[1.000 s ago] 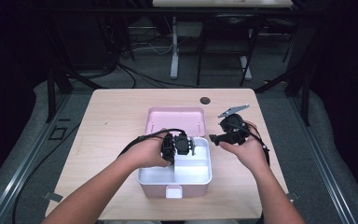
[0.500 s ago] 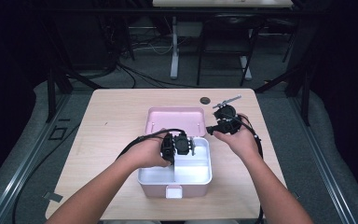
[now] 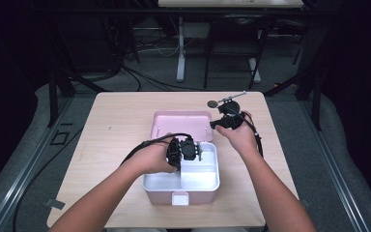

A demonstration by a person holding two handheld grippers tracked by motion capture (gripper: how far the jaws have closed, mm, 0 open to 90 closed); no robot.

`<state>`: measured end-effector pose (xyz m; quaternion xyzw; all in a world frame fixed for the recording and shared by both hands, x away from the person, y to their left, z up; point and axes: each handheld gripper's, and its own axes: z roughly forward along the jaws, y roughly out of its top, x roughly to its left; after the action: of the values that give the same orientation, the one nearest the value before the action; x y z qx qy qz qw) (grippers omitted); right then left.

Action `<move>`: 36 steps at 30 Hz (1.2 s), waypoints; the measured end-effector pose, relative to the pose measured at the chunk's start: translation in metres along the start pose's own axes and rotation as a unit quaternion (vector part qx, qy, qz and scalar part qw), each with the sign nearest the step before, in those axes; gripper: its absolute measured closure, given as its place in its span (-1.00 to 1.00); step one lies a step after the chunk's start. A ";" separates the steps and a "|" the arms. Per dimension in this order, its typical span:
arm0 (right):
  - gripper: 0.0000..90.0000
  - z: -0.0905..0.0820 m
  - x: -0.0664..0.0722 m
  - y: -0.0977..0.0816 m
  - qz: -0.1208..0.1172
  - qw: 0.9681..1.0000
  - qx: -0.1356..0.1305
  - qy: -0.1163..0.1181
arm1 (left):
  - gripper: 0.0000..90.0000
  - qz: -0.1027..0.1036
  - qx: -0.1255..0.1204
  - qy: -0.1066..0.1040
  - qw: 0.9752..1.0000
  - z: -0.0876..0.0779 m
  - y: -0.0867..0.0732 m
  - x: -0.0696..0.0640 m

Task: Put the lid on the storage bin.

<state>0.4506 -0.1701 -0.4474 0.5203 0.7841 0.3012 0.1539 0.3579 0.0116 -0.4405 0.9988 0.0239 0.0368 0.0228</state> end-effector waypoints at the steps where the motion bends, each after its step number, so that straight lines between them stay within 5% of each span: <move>1: 0.08 0.001 0.001 0.002 0.000 1.000 -0.001 -0.002 | 0.92 0.000 0.000 0.000 1.000 0.000 0.000 0.000; 4: 0.12 0.006 0.003 0.008 -0.007 1.000 0.006 -0.020 | 0.92 0.000 0.001 0.000 1.000 0.000 0.000 0.000; 10: 0.22 0.020 0.001 0.014 0.022 0.999 0.018 -0.015 | 0.92 0.000 0.001 0.000 1.000 0.000 0.000 0.000; 11: 0.21 0.025 0.002 0.014 0.034 0.999 0.011 -0.032 | 0.92 0.000 0.001 0.000 1.000 0.000 0.000 0.000; 13: 0.29 0.028 0.000 0.016 0.045 0.998 0.037 -0.008 | 0.92 -0.001 0.001 -0.003 1.000 0.000 0.000 0.001; 24: 0.49 0.042 0.002 0.019 0.065 0.996 0.042 -0.040 | 0.92 0.000 0.002 -0.001 1.000 0.000 0.000 0.000; 36: 0.65 0.048 0.002 0.019 0.084 0.994 0.062 -0.025 | 0.92 0.000 0.003 -0.001 1.000 0.000 0.000 0.001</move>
<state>0.4900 -0.1481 -0.4721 0.6003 0.7505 0.2512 0.1151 0.3585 0.0112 -0.4402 0.9989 0.0239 0.0357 0.0202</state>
